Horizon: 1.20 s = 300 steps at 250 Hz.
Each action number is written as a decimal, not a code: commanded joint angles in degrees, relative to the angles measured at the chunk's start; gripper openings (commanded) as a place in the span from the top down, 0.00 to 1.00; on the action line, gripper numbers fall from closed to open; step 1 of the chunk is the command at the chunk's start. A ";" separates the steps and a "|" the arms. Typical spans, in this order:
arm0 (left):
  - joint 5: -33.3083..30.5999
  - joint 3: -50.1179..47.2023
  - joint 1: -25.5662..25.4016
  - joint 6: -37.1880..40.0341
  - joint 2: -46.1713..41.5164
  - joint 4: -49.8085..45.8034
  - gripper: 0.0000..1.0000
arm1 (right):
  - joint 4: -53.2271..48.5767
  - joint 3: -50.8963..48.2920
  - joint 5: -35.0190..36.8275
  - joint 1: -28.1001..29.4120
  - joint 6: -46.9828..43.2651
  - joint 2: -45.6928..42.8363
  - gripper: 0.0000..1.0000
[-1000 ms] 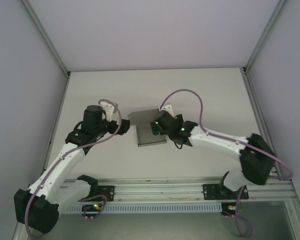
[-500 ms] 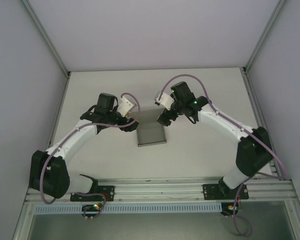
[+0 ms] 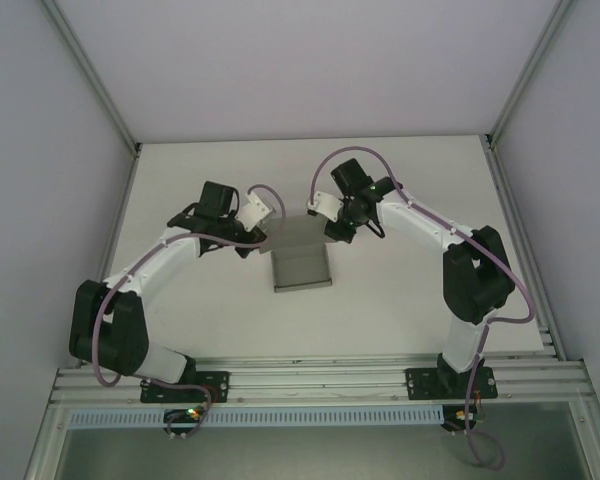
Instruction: Assemble paper box
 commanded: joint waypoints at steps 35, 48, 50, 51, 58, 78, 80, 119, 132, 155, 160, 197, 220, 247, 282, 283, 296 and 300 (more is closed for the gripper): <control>-13.47 3.13 -2.50 -9.12 -0.64 2.24 1.00 | -0.27 3.21 7.35 0.12 12.82 -1.83 1.00; -18.71 4.08 -3.80 -12.90 -0.51 2.93 1.00 | 1.91 4.03 9.86 0.17 19.26 -2.25 1.00; -19.49 4.25 -4.02 -13.50 -0.43 2.94 1.00 | 2.30 4.10 10.11 0.20 20.20 -2.31 1.00; -19.85 4.43 -4.10 -13.80 -0.42 2.94 1.00 | 2.61 4.16 10.19 0.20 20.74 -2.33 1.00; -22.25 5.09 -4.87 -16.35 0.01 3.31 1.00 | 3.77 4.30 10.54 0.24 24.29 -2.63 1.00; -28.53 7.78 -6.70 -23.82 2.12 2.44 1.00 | 8.62 3.62 10.82 0.32 35.04 -3.31 1.00; -29.44 8.01 -6.98 -24.76 2.40 2.40 1.00 | 9.49 3.54 10.73 0.30 36.10 -3.37 1.00; -38.17 8.63 -10.39 -41.72 6.54 5.97 1.00 | 24.50 -1.75 14.46 0.94 57.67 -4.01 1.00; -41.24 8.29 -11.33 -48.43 7.60 7.10 1.00 | 29.69 -3.80 14.85 1.58 62.39 -4.01 1.00; -42.52 6.64 -12.54 -56.19 8.71 11.85 1.00 | 33.41 -4.01 17.15 2.81 67.39 -2.61 1.00; -42.42 6.27 -12.79 -57.54 8.90 12.92 1.00 | 33.75 -3.76 17.40 3.08 67.98 -2.16 1.00; -40.41 3.22 -13.27 -64.17 9.91 21.57 1.00 | 34.19 -2.59 19.00 5.35 70.22 0.64 1.00; -40.15 2.35 -13.85 -63.26 10.54 23.89 1.00 | 33.36 -2.59 21.01 6.27 71.09 1.89 1.00; -41.87 1.94 -14.28 -62.08 11.19 22.48 1.00 | 34.04 -3.88 23.74 7.10 70.52 2.78 1.00; -39.81 -0.86 -14.27 -63.12 11.95 24.26 1.00 | 36.41 -6.89 25.80 7.41 73.84 2.70 1.00; -39.68 -0.94 -14.28 -63.08 12.01 24.41 1.00 | 36.45 -6.92 25.85 7.41 73.92 2.72 1.00; -38.49 -1.99 -14.41 -63.88 12.41 24.74 1.00 | 36.87 -7.54 26.08 7.75 74.28 2.72 1.00; -38.27 -2.28 -14.50 -64.05 12.48 24.78 1.00 | 36.85 -7.76 26.14 7.97 74.29 2.74 1.00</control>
